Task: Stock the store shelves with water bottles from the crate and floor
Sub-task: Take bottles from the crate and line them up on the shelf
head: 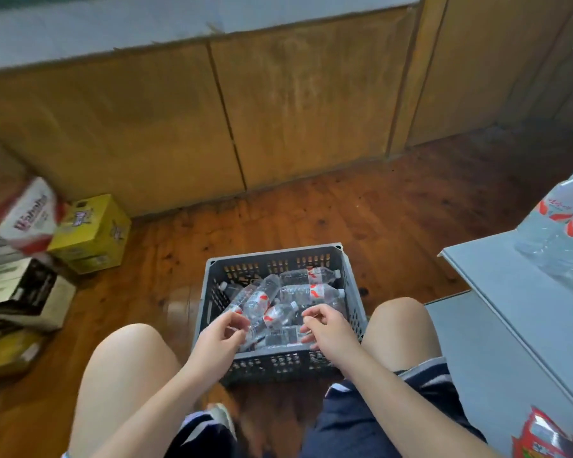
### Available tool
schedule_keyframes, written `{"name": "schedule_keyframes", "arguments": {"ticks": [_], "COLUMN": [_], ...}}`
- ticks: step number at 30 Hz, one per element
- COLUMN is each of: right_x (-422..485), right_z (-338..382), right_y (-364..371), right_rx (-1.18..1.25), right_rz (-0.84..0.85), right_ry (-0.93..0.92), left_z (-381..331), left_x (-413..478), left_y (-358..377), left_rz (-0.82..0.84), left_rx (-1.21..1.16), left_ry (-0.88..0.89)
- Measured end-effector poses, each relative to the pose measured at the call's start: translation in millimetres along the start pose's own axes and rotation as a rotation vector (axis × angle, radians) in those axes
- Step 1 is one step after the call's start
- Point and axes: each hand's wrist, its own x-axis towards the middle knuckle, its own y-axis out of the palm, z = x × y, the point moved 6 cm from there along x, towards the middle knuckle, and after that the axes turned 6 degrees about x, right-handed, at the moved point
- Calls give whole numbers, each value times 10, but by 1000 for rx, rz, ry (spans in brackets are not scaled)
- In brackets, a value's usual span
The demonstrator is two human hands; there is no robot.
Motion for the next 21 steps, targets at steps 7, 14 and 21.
{"name": "schedule_keyframes", "arguments": {"ticks": [7,14,21], "right_x": [427,1105,1905], "right_z": [-49,-291,-798], "right_y": [343,739,1189], "right_rx": [22,14,-80], "right_rz": [63,62,76], "right_ry": [98,254,486], "left_z": [492,1130,1717], "left_x": [220,851,1721], "left_y": [71,316,737], "left_rz": [34,181,268], "left_rx": [5,54,86], "left_ry": [-124,-287,-435]}}
